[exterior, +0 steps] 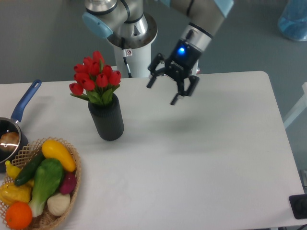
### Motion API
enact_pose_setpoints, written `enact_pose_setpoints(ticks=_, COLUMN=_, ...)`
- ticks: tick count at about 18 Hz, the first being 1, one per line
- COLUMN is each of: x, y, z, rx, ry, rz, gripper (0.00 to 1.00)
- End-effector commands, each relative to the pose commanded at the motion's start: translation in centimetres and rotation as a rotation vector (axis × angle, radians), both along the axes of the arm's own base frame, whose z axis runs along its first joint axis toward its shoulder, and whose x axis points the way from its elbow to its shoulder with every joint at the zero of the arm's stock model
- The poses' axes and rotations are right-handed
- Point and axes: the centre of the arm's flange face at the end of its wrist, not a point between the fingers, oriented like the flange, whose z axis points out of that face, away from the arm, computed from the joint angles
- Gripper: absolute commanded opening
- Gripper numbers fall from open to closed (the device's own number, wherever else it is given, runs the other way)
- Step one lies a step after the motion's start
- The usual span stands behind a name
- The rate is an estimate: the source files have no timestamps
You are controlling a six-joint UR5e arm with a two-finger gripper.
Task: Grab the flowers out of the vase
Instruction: 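Move the open gripper toward the red tulips in the black vase, then lower the gripper onto the tulip stems and close it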
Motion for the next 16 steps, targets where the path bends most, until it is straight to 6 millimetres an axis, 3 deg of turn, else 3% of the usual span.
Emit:
enact_pose_setpoints(ticks=6, x=4.2, y=2.2, z=-1.6, rx=0.059, ry=-0.062, rz=-0.101, gripper=1.00)
enact_pose_setpoints(ticks=12, x=6.8, y=3.7, z=-2.2, rx=0.061, ry=-0.084, rz=-0.163, gripper=1.00)
enact_pose_setpoints(ticks=14, x=7.7, y=4.1, z=-2.4, rx=0.060, ry=-0.088, rz=-0.185, gripper=0.90)
enact_pose_setpoints(ticks=16, x=8.3, y=4.5, z=-2.5, rx=0.052, ry=-0.086, rz=-0.206, gripper=0.59)
